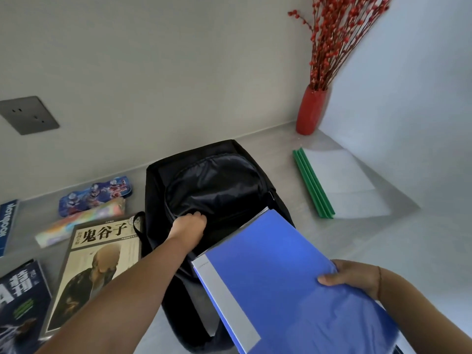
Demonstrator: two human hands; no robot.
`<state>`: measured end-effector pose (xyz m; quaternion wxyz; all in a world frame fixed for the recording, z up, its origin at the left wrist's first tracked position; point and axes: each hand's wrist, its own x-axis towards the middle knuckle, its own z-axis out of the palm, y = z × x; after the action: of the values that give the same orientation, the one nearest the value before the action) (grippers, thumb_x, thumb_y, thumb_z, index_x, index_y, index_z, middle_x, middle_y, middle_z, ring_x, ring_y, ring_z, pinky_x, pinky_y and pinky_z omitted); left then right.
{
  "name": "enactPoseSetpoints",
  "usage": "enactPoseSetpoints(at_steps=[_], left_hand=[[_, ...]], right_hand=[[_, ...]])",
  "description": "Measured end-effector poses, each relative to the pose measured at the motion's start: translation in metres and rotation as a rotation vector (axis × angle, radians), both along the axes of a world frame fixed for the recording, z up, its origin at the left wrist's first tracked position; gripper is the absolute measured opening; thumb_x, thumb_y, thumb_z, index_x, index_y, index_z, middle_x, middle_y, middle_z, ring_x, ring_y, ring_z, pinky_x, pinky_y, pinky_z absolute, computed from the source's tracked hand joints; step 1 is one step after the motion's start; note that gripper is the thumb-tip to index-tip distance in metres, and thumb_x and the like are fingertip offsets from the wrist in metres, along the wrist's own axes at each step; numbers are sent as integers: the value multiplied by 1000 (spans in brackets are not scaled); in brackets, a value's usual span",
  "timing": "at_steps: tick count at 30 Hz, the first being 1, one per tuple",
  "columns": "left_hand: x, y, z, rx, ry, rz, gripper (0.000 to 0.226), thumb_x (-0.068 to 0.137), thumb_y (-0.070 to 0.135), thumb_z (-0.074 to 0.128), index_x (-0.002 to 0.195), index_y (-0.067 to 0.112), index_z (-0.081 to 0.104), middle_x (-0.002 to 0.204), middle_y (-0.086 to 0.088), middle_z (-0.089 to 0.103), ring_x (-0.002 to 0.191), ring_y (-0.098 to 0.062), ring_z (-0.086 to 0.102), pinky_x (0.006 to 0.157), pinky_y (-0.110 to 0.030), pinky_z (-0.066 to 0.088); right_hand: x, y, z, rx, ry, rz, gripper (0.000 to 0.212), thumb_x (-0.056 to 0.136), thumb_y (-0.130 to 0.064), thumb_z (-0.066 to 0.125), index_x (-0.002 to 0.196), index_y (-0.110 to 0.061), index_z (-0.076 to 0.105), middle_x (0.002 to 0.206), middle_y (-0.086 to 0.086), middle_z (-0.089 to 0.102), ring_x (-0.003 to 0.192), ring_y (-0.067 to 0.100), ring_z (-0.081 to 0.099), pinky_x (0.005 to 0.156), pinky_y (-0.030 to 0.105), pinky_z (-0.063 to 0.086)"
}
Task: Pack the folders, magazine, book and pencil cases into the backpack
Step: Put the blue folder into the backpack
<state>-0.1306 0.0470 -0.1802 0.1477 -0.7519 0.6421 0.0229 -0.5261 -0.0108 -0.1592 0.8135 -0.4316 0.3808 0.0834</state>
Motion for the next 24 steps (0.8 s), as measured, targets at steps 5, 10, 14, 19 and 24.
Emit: enactPoseSetpoints(at_steps=[5, 10, 14, 19, 24], left_hand=[[-3, -10, 5, -33, 66, 52, 21, 92, 10, 45, 110, 12, 55, 113, -6, 62, 99, -27, 64, 72, -34, 47], [-3, -4, 22, -171, 195, 105, 19, 96, 15, 42, 105, 7, 57, 108, -11, 63, 95, -32, 62, 76, -38, 48], [-1, 2, 28, -208, 229, 90, 20, 98, 18, 40, 102, 7, 57, 105, -11, 62, 94, -32, 61, 78, -39, 49], [0, -3, 21, -127, 146, 56, 17, 97, 14, 42, 107, 9, 54, 108, -7, 61, 92, -28, 62, 74, -36, 50], [-8, -15, 4, 34, -70, 28, 39, 88, 6, 52, 125, 10, 41, 118, -7, 54, 95, -24, 65, 65, -34, 48]], right_hand=[[23, -8, 5, -93, 108, 108, 55, 76, -29, 76, 124, -9, 61, 127, 15, 63, 116, 33, 60, 100, 44, 47], [52, -16, 9, -117, 226, 153, 52, 75, -31, 75, 121, -9, 64, 123, 11, 66, 115, 29, 61, 105, 43, 44], [64, -30, 9, -87, 271, 152, 37, 82, -26, 70, 114, -8, 67, 118, 11, 69, 105, 26, 66, 102, 41, 47], [70, -47, 8, -94, 293, 100, 37, 81, -30, 71, 112, -9, 69, 115, 11, 70, 101, 25, 68, 96, 40, 51], [80, -55, 5, -113, 353, 87, 47, 75, -40, 75, 112, -12, 70, 115, 9, 71, 105, 25, 67, 103, 43, 46]])
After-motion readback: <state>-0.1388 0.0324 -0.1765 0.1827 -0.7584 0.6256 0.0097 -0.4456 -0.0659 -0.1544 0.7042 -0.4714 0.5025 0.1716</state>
